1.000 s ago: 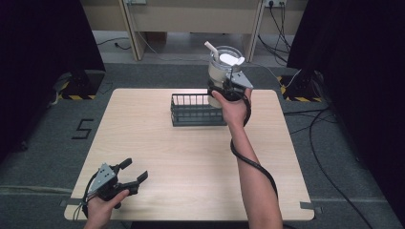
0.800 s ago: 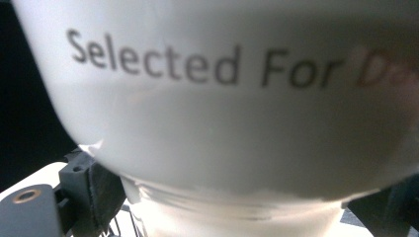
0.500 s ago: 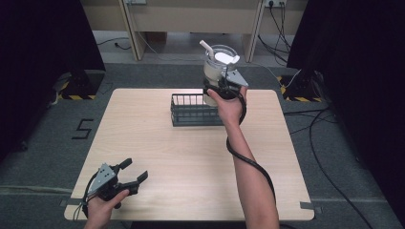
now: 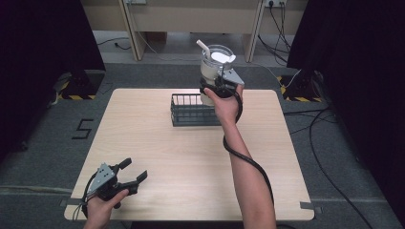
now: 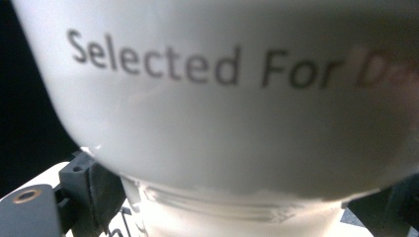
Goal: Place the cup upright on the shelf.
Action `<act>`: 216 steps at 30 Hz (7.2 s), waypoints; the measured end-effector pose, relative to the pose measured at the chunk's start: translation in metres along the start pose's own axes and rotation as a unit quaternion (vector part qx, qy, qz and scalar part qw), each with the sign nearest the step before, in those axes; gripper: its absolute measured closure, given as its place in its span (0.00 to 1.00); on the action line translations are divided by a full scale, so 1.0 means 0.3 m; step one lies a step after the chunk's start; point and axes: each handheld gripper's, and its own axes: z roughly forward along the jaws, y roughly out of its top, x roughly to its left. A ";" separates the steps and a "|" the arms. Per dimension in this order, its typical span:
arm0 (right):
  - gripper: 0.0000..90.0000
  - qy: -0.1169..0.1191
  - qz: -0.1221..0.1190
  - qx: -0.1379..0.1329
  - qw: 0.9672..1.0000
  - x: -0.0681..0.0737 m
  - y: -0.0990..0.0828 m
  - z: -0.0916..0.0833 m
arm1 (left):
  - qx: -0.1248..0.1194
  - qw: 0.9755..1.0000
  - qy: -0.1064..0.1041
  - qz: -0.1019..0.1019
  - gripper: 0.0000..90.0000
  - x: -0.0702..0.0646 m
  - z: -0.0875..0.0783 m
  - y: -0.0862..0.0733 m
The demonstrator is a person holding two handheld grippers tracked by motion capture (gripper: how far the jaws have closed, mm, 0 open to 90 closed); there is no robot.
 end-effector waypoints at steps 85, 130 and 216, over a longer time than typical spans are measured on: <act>0.11 0.006 0.017 0.068 0.998 0.059 -0.148 0.171 | -0.004 1.000 -0.006 -0.001 0.17 0.004 -0.003 0.004; 0.10 0.009 0.005 0.065 0.998 0.072 -0.213 0.178 | -0.005 1.000 -0.010 0.002 0.17 -0.001 -0.002 0.005; 0.16 0.044 -0.012 0.035 0.998 0.040 -0.293 -0.159 | -0.004 1.000 -0.004 0.005 0.17 0.000 -0.002 0.005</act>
